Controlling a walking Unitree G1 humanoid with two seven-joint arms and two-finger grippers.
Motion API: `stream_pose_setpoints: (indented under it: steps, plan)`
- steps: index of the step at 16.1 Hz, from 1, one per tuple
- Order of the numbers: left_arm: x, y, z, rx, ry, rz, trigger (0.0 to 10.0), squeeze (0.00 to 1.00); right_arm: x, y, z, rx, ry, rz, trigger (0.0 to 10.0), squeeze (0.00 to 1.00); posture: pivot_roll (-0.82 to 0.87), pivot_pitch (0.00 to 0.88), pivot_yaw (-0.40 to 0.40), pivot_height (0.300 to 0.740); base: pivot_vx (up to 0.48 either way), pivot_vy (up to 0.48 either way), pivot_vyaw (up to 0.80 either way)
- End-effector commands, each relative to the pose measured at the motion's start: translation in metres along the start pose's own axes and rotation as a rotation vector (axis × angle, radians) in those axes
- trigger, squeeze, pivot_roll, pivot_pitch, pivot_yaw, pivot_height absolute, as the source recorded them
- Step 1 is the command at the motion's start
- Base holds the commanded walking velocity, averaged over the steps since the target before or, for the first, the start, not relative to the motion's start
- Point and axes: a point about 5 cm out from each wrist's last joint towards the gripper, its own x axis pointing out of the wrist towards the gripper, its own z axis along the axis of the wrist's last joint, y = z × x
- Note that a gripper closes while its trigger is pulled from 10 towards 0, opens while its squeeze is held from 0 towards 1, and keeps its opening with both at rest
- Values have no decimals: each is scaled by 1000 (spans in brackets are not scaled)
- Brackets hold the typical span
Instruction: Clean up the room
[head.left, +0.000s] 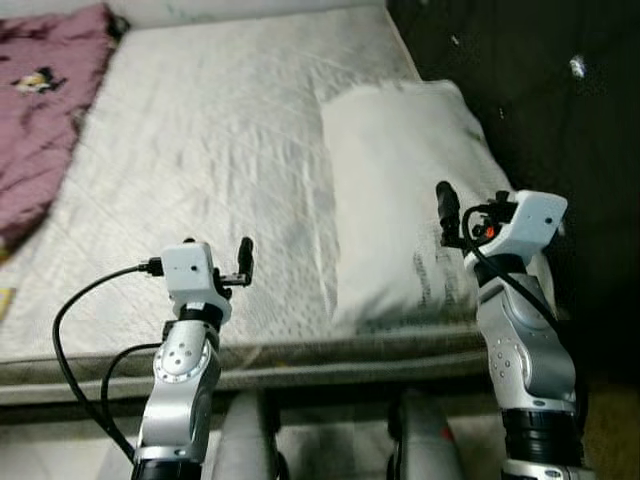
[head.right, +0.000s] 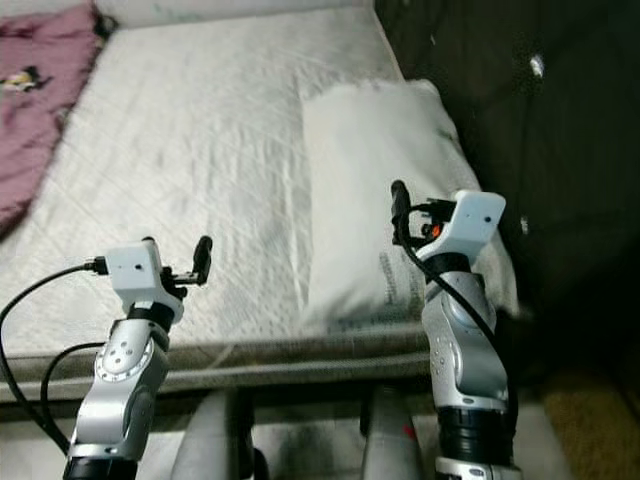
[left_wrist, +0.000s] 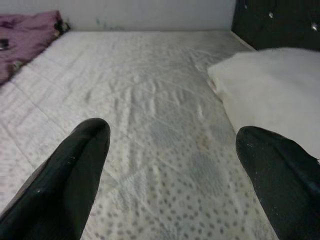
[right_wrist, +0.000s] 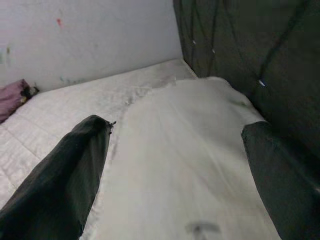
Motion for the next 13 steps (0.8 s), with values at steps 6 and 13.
stream_pose_setpoints:
  steps: [6, 13]
  plan:
    - [2, 2, -2, 12, 8, 0, 10000, 0, 1, 1, 1, -48, -19, 22, 10000, 0, -45, 15, 92, 713, 0, 0, 0]
    - [2, 3, -4, 39, 20, 20, 10000, 0, -1, -9, -10, -22, 39, -52, 10000, 0, -43, 17, 93, 740, 0, 0, 0]
